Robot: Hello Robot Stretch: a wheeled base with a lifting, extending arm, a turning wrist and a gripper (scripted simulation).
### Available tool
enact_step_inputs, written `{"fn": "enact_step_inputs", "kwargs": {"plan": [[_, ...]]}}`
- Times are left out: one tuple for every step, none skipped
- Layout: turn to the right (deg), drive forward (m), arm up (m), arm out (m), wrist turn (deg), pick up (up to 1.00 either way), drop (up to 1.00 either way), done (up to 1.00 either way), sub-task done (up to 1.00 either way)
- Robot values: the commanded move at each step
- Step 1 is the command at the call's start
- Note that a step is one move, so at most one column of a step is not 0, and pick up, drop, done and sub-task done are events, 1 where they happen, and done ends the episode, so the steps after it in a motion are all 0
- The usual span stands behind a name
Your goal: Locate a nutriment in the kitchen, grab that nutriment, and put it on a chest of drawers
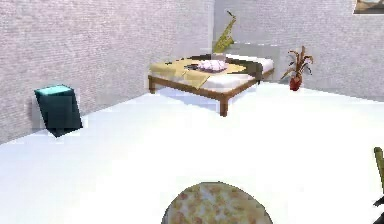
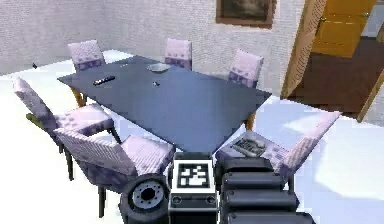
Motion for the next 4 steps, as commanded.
{"fn": "enact_step_inputs", "kwargs": {"plan": [[45.0, 0.0, 0.0, 0.0, 0.0, 0.0, 0.0, 0.0, 0.0], [45.0, 0.0, 0.0, 0.0, 0.0, 0.0, 0.0, 0.0, 0.0], [45.0, 0.0, 0.0, 0.0, 0.0, 0.0, 0.0, 0.0, 0.0], [21.0, 0.0, 0.0, 0.0, 0.0, 0.0, 0.0, 0.0, 0.0]]}}
